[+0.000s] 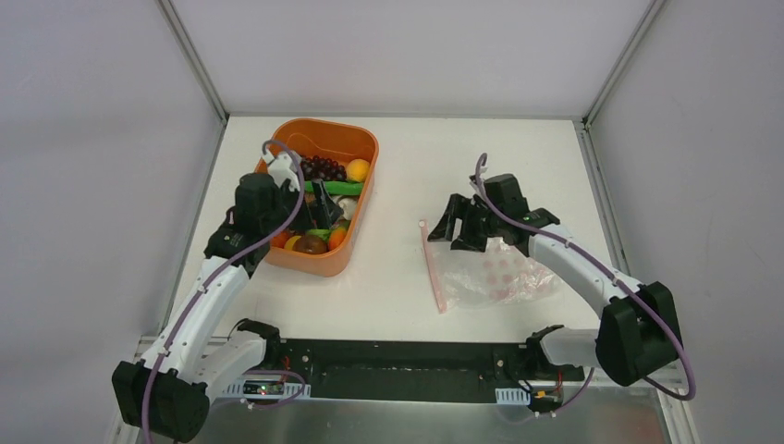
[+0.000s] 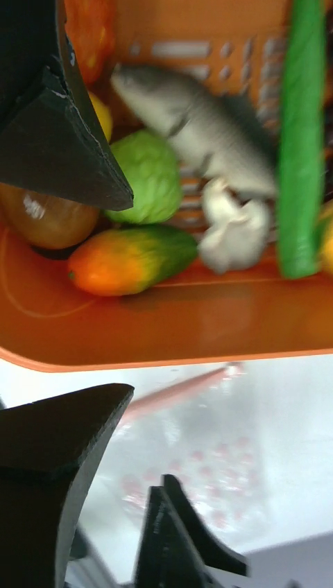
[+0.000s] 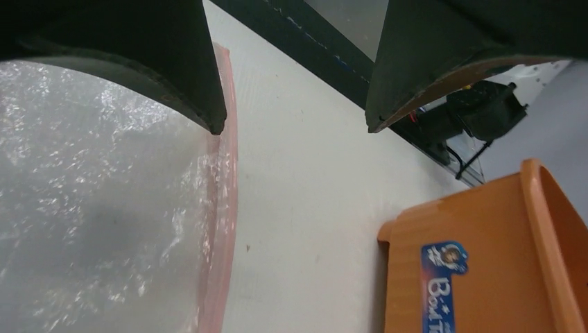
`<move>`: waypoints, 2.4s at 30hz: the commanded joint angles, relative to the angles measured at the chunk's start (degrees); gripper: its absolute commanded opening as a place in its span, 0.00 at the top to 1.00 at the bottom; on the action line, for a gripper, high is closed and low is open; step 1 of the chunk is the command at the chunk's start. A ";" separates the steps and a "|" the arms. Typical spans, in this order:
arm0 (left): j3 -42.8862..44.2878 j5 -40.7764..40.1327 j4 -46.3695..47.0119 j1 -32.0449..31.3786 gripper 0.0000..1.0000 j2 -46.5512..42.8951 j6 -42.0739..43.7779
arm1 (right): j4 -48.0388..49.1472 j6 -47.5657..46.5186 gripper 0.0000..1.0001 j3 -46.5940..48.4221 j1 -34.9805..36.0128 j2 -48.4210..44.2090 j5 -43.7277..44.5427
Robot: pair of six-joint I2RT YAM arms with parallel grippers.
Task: Place the food in the zip-top bag and seal the zipper
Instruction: Pick up the zipper food storage bag at the center of the board.
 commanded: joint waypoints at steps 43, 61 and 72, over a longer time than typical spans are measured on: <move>-6.02 -27.14 -9.41 -28.20 0.15 -5.50 -1.86 | 1.33 -0.63 0.52 2.34 24.56 18.47 47.44; -3.12 -23.19 -6.69 -28.22 0.13 -7.19 -1.07 | 6.04 0.72 1.00 0.03 24.69 13.20 44.22; 2.81 -17.69 -5.98 -29.79 0.16 -0.38 2.29 | 11.93 3.20 1.00 -3.40 23.11 5.33 37.16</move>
